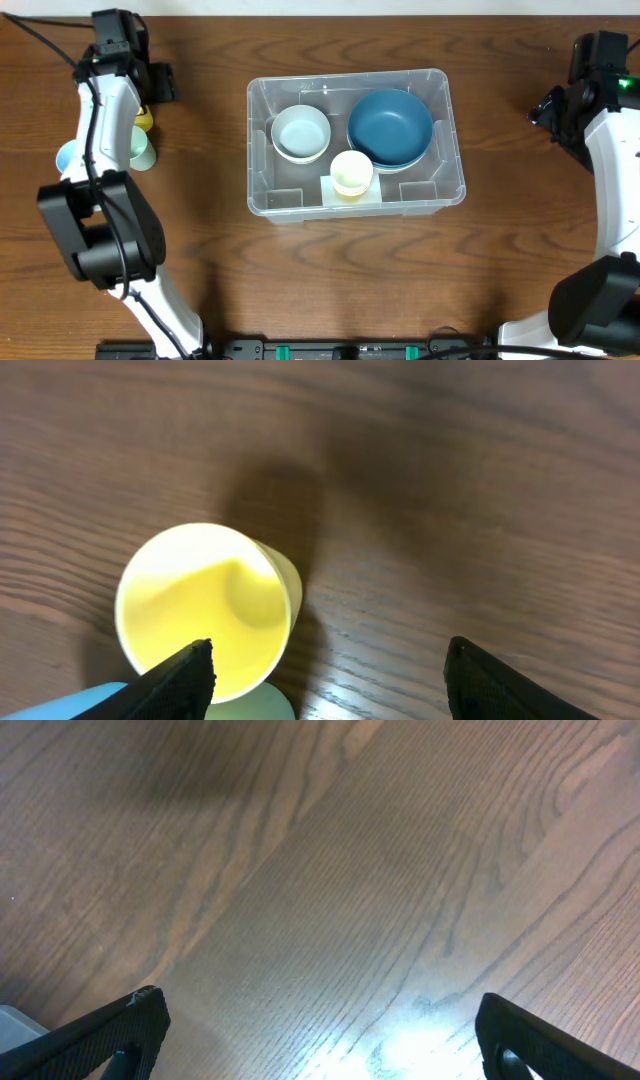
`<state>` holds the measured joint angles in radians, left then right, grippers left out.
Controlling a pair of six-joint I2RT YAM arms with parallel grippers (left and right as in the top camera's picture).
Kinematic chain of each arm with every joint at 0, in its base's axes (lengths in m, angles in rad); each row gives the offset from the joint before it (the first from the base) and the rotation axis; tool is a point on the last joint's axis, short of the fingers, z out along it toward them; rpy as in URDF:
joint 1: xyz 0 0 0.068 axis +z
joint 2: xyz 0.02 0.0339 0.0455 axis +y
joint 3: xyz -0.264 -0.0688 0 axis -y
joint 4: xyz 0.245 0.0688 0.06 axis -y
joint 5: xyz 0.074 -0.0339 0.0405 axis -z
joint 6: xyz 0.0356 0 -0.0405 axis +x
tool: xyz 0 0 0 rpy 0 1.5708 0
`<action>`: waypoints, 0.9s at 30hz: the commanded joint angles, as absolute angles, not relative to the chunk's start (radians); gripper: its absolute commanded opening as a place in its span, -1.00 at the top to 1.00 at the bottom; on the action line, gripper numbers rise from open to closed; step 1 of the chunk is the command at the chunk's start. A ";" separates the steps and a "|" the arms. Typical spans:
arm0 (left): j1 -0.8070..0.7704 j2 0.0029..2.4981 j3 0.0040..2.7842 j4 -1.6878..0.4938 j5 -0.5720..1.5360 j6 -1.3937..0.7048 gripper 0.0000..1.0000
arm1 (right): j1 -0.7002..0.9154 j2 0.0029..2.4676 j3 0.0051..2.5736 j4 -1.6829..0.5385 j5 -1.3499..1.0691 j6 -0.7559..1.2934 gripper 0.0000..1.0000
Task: Pack container
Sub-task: 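Grasp the yellow cup with the left gripper and lift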
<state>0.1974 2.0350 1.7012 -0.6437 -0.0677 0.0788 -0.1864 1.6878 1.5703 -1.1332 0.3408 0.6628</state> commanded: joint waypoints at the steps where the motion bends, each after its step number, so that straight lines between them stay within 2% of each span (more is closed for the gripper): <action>1: 0.215 2.095 1.699 -0.650 -0.088 0.086 -0.48 | -0.191 1.688 1.573 -1.134 0.358 0.676 -0.98; 5: 0.221 2.128 1.699 -0.654 -0.088 0.086 -0.47 | -0.191 1.688 1.573 -1.134 0.358 0.677 -0.99; 6: 0.223 2.132 1.699 -0.656 -0.088 0.086 -0.40 | -0.191 1.688 1.572 -1.134 0.358 0.676 -0.98; 11: 0.225 2.136 1.697 -0.661 -0.088 0.086 0.35 | -0.191 1.688 1.572 -1.134 0.358 0.676 -0.98; 15: 0.225 2.136 1.697 -0.673 -0.088 0.085 0.63 | -0.191 1.688 1.573 -1.134 0.358 0.676 -0.98; 17: 0.225 2.135 1.697 -0.685 -0.088 0.085 0.86 | -0.191 1.688 1.572 -1.134 0.358 0.676 -0.98; 27: 0.199 2.055 1.699 -0.753 -0.088 0.047 0.88 | -0.191 1.688 1.572 -1.134 0.358 0.676 -0.98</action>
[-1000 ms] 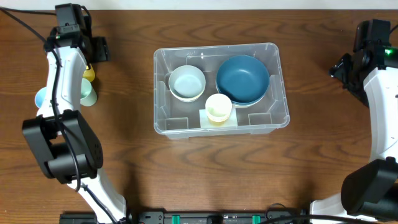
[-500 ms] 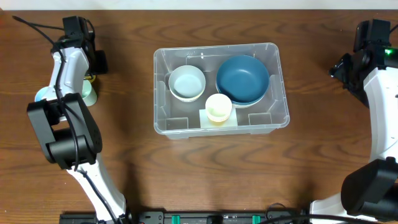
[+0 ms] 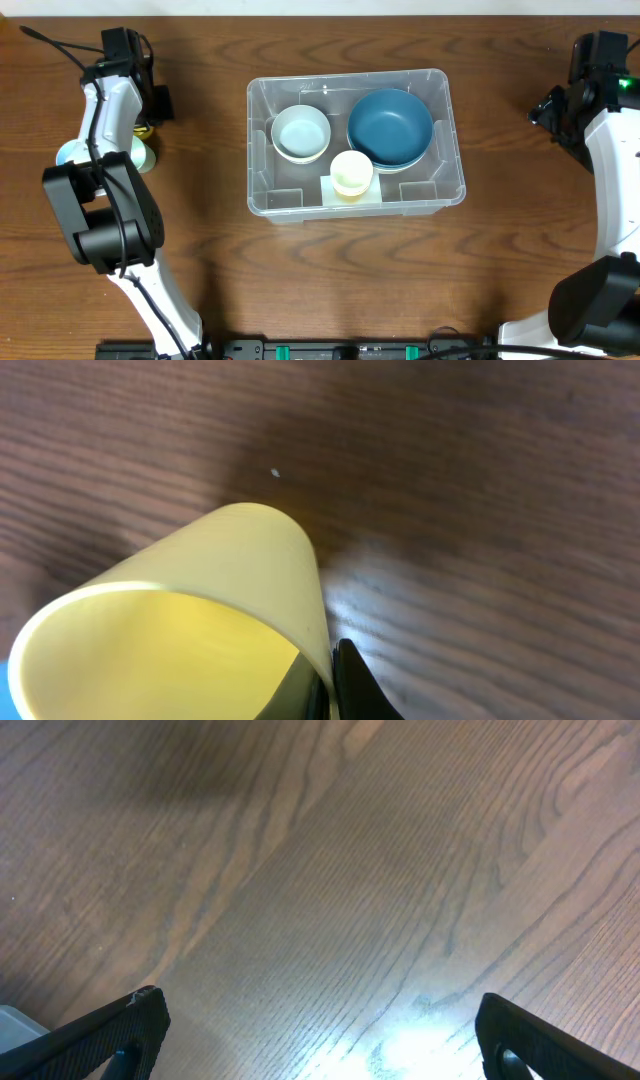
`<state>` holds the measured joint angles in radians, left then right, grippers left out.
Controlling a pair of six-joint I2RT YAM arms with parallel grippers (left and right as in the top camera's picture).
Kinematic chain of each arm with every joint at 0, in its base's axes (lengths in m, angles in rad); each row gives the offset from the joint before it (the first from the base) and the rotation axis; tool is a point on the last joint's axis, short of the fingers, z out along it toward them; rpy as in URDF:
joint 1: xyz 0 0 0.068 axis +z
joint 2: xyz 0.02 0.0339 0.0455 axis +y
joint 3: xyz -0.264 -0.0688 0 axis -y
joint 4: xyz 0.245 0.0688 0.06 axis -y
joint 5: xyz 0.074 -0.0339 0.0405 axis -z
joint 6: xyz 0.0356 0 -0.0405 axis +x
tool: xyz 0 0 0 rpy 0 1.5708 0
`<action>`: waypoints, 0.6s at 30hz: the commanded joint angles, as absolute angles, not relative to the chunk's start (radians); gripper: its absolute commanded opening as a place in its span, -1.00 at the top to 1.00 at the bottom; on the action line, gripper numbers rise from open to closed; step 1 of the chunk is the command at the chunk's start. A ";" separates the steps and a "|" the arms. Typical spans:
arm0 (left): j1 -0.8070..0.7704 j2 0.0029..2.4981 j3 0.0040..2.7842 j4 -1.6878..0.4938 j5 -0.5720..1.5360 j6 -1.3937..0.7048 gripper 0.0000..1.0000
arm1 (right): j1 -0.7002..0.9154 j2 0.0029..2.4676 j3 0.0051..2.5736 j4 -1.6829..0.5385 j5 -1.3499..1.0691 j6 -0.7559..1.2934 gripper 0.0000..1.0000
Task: Pack container
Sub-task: 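Grasp the yellow cup with the left gripper and lift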
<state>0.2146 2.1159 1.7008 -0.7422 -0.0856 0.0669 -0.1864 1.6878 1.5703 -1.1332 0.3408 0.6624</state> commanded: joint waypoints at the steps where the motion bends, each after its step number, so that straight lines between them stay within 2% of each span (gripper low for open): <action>1: 0.192 2.034 1.699 -0.757 -0.088 0.047 0.88 | -0.191 1.688 1.573 -1.134 0.358 0.676 -0.99; 11: 0.061 1.726 1.699 -0.780 -0.087 -0.014 0.88 | -0.191 1.688 1.573 -1.134 0.358 0.676 -0.99; 18: -0.148 1.547 1.699 -0.850 -0.028 -0.039 0.88 | -0.191 1.688 1.573 -1.134 0.358 0.676 -0.98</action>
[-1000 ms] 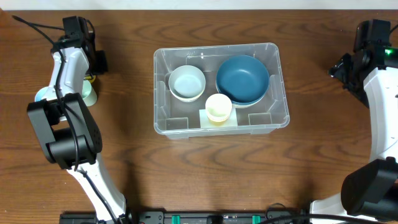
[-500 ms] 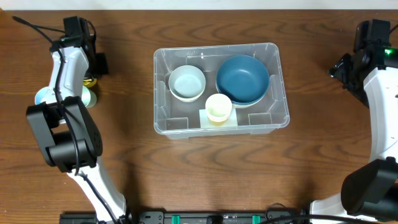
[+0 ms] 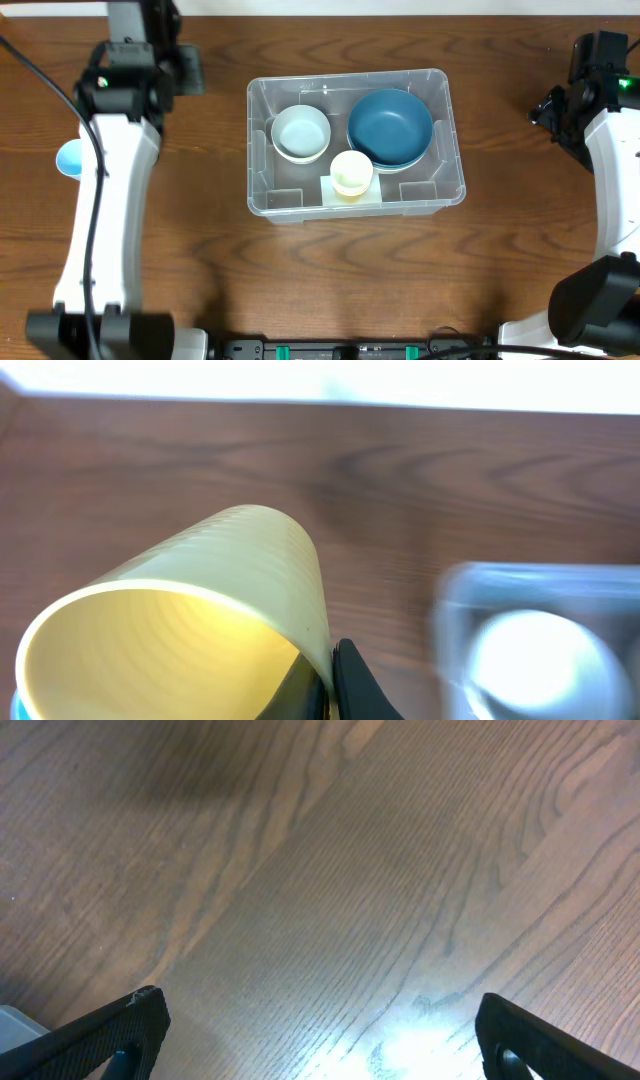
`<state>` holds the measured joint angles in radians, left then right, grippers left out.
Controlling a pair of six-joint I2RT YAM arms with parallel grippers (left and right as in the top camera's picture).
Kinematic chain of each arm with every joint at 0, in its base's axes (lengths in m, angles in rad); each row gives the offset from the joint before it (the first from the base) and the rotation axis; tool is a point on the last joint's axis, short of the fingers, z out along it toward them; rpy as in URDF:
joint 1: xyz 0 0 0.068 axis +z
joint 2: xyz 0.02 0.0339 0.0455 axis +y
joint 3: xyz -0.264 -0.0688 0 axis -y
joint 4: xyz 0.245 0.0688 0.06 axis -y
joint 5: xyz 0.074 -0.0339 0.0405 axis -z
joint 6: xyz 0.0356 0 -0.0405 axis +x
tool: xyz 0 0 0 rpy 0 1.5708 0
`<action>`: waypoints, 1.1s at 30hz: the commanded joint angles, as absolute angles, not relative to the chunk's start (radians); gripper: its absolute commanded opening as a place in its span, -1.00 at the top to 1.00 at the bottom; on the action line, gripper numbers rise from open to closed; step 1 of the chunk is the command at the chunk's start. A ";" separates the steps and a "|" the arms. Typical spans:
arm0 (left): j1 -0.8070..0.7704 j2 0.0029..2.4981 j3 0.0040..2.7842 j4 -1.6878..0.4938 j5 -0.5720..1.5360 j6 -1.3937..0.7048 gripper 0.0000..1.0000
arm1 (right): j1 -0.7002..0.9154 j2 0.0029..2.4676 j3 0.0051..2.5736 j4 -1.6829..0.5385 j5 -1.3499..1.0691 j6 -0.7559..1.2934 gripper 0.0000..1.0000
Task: Pack container
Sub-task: 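Grasp the yellow cup with the left gripper and lift, then place the yellow cup in the container's front-left corner and release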
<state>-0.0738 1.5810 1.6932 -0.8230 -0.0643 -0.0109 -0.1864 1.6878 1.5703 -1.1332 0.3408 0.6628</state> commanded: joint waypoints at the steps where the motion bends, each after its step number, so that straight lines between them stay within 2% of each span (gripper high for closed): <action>1: -0.182 1.536 1.699 -0.871 -0.028 -0.045 0.88 | -0.191 1.688 1.572 -1.134 0.358 0.676 -0.99; 7: -0.385 1.541 1.687 -1.073 -0.027 -0.113 0.88 | -0.191 1.688 1.572 -1.134 0.358 0.677 -0.99; 14: -0.529 1.571 1.634 -1.150 -0.027 -0.149 0.88 | -0.191 1.688 1.572 -1.134 0.358 0.676 -0.99; 22: -0.564 1.577 1.517 -1.160 -0.026 -0.224 0.88 | -0.191 1.688 1.572 -1.134 0.358 0.676 -0.99; 33: -0.564 1.579 1.317 -1.032 -0.026 -0.234 0.88 | -0.191 1.688 1.573 -1.134 0.358 0.676 -0.99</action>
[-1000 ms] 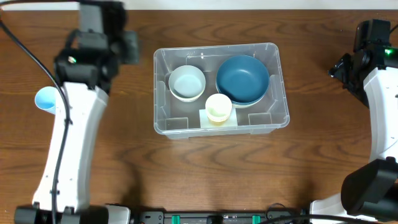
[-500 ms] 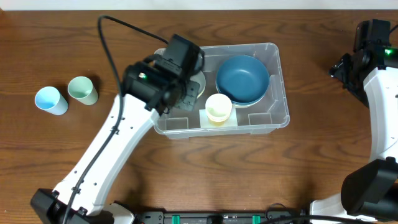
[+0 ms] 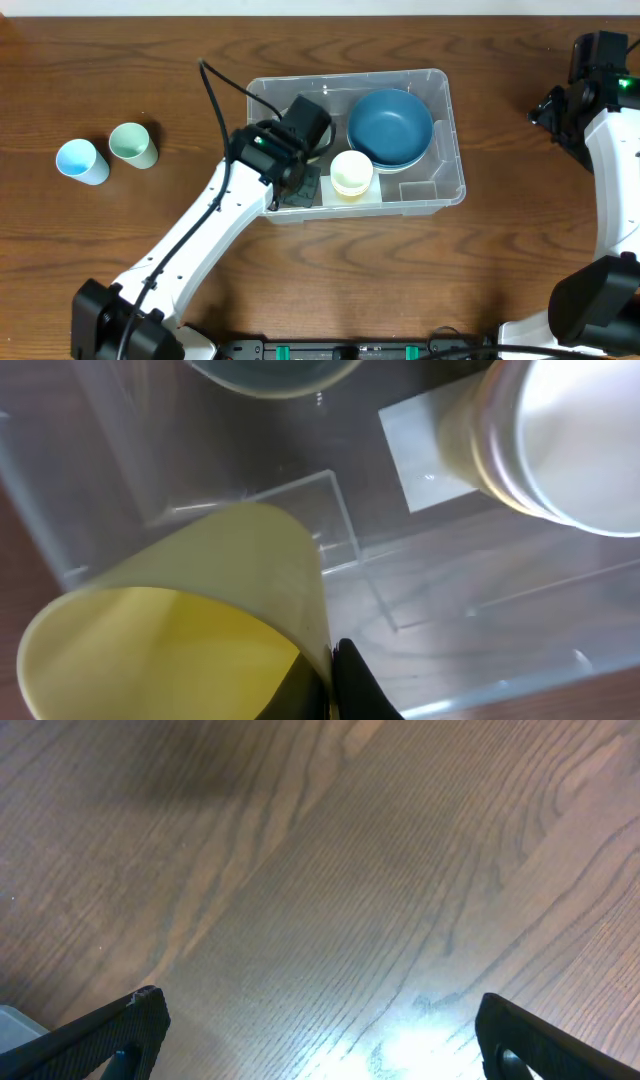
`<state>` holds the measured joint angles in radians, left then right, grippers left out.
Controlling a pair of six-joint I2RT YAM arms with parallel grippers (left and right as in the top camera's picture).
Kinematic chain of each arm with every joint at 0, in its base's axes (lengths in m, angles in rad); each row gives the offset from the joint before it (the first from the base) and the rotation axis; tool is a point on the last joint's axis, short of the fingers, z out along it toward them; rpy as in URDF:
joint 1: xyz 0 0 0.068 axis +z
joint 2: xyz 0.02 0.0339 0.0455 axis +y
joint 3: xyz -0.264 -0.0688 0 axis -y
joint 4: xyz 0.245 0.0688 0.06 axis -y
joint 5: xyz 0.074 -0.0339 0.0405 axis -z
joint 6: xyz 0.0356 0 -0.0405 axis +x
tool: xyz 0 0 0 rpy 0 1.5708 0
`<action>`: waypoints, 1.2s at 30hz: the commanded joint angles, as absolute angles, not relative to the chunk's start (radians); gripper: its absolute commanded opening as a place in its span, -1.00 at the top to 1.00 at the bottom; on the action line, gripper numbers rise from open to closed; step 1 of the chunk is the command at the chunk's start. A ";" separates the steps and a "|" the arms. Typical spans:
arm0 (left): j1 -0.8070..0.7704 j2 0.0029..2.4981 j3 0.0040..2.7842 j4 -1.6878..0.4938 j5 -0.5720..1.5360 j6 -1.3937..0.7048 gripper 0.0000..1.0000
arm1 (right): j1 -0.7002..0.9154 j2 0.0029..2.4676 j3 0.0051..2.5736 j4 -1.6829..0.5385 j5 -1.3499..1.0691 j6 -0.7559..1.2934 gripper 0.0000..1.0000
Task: Pack container
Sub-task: 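Place the yellow cup in the container's front-left corner and release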
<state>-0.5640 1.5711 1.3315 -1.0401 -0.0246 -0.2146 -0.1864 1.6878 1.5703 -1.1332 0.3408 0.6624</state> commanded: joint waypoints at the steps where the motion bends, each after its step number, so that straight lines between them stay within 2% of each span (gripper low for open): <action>1: -0.564 1.579 1.316 -1.030 -0.026 -0.234 0.88 | -0.191 1.688 1.572 -1.134 0.358 0.676 -0.99; 18: -0.564 1.591 1.296 -1.028 -0.026 -0.249 0.88 | -0.191 1.688 1.573 -1.134 0.358 0.676 -0.99; 36: -0.564 1.769 1.288 -0.998 -0.027 -0.249 0.88 | -0.191 1.688 1.572 -1.134 0.358 0.676 -0.98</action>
<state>-0.5655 1.7611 1.2999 -0.9909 -0.0074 -0.2371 -0.1864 1.6878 1.5703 -1.1332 0.3408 0.6628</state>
